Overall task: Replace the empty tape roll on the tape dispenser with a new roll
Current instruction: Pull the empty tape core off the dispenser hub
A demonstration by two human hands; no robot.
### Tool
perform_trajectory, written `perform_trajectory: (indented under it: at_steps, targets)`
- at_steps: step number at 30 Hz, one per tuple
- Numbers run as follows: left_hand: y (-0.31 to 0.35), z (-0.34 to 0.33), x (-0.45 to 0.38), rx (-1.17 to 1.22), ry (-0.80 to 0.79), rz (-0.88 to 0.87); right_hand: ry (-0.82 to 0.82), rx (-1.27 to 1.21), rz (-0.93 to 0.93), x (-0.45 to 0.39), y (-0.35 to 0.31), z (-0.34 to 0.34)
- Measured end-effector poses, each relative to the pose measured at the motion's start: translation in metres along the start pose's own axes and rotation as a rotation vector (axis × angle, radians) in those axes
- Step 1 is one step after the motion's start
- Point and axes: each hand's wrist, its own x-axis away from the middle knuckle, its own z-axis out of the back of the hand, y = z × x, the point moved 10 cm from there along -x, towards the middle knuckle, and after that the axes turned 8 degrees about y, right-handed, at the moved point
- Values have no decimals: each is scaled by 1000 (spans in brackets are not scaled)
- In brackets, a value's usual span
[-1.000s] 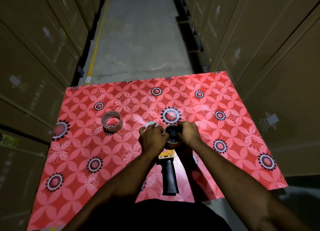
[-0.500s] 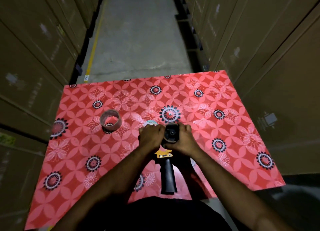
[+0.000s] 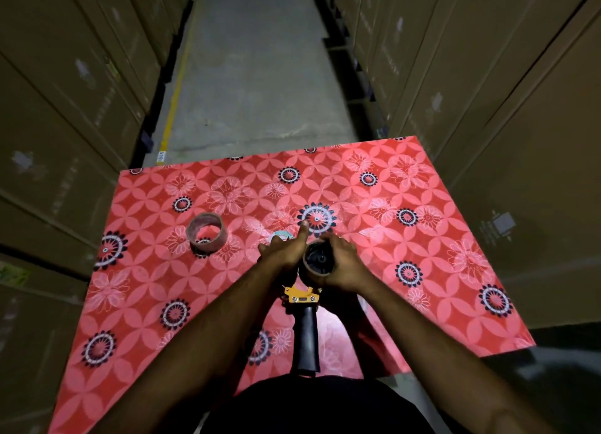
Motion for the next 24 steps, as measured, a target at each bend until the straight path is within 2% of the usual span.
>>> perform_trajectory:
  at_steps: [5, 9, 11, 14, 16, 18, 22, 24]
  targets:
    - [-15, -14, -18, 83, -128, 92, 166, -6, -94, 6, 0, 4]
    - [-41, -56, -89, 224, -177, 166, 97, -44, 50, 4, -7, 10]
    - [-27, -38, -49, 237, -164, 186, 67, -51, 71, 3, -6, 12]
    - [-3, -11, 0, 212, -119, 98, 68, 15, 8, 4, -3, 4]
    - [0, -9, 3, 181, -105, 65, 129, 19, -92, 6, 2, 3]
    - [-4, -12, 2, 239, -130, 104, 191, 13, -134, 5, 6, 8]
    - [-10, -16, -10, 294, -104, 125, 172, -70, -39, 2, 4, 15]
    - [-13, -29, -22, 293, -176, 161, 164, -85, -26, 2, 6, 14]
